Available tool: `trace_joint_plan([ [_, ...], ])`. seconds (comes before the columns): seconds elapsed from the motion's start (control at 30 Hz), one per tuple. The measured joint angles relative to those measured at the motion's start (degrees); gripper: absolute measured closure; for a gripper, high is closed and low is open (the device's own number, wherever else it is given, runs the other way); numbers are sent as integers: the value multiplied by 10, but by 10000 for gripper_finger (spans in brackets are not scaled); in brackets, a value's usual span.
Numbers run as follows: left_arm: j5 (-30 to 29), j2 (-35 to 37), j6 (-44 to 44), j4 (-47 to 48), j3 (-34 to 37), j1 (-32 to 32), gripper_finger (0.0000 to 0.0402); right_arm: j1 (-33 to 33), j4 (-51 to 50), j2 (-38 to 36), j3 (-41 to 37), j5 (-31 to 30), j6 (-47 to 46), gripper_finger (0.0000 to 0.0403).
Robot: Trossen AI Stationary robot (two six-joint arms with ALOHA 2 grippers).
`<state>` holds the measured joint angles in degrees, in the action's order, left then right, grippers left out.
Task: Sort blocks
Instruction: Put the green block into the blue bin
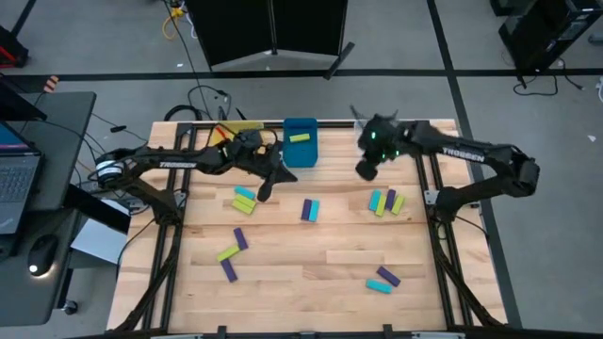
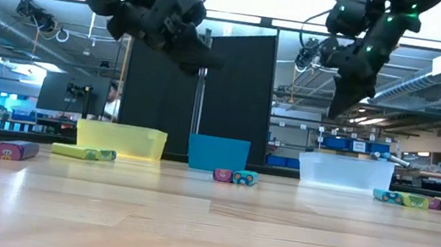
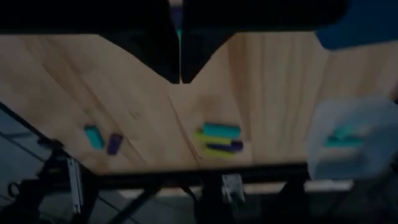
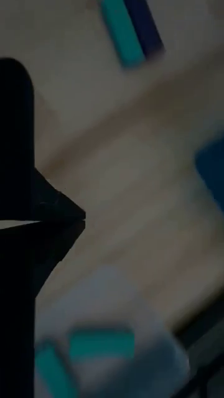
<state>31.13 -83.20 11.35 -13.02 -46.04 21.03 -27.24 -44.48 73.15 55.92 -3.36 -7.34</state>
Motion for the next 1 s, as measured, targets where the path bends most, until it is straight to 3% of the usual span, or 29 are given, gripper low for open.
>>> trace_joint_plan([
  [0.17, -39, 0, -2, 56, 0, -28, 391, 105, -4, -8, -24, -3, -74, 368],
  [0.33, -138, 0, -11, 73, 0, -76, 394, 194, -26, -8, -47, -14, -146, 376],
  [0.47, -167, 0, -34, 58, 0, -111, 394, 243, -42, -8, -85, -27, -214, 384],
  [0.73, -192, 0, -72, -33, 31, -151, 395, 296, -39, -8, -167, -57, -310, 388],
  [1.0, -214, 0, -101, -70, 65, -152, 395, 314, -11, -8, -211, -52, -341, 389],
])
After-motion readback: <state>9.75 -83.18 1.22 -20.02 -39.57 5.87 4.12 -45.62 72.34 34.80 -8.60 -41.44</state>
